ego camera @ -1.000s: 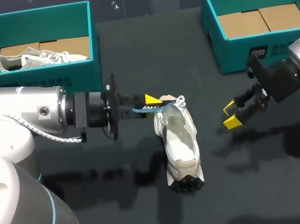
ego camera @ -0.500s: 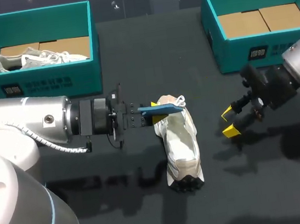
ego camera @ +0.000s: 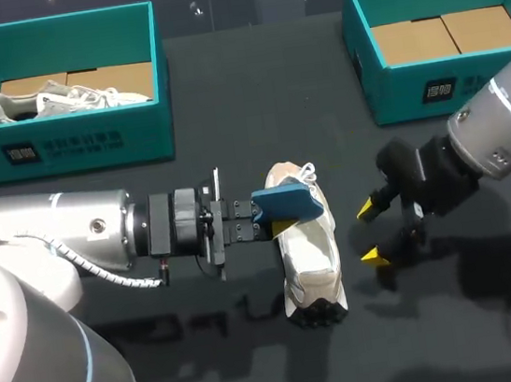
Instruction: Take the shoe out of the shoebox, open the shoe tongue, remove and reinsert the insole, then place the shoe into the shoebox
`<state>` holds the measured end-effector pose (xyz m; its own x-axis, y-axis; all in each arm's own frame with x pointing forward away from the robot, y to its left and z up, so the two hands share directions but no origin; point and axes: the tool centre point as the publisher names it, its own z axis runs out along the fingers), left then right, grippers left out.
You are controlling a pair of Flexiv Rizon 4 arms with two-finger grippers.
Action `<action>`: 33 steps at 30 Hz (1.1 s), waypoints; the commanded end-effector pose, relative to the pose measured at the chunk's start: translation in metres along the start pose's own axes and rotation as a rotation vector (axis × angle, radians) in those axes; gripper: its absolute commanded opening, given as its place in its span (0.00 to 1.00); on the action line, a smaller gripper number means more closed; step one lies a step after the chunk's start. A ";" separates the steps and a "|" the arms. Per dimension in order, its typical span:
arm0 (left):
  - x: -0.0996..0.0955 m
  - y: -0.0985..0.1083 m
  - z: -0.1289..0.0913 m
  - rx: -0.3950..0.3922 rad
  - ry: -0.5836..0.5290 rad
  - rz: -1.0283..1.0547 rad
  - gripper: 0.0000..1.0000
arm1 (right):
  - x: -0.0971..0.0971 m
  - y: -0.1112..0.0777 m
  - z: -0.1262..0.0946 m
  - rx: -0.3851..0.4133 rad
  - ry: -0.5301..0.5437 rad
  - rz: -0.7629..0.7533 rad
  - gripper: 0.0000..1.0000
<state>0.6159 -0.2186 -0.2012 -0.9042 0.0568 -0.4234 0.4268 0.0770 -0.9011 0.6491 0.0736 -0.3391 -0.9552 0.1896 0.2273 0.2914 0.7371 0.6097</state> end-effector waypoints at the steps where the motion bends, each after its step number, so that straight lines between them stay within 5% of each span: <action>1: 0.001 0.000 0.003 -0.004 -0.002 0.000 0.00 | 0.011 -0.001 -0.003 0.000 -0.057 0.001 1.00; 33: 0.010 0.025 0.024 -0.063 0.032 -0.035 0.00 | 0.005 0.004 0.031 0.077 -0.093 -0.110 1.00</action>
<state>0.6140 -0.2329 -0.2276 -0.9173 0.0806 -0.3900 0.3977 0.1378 -0.9071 0.6406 0.0900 -0.3540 -0.9829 0.1601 0.0906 0.1829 0.7979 0.5744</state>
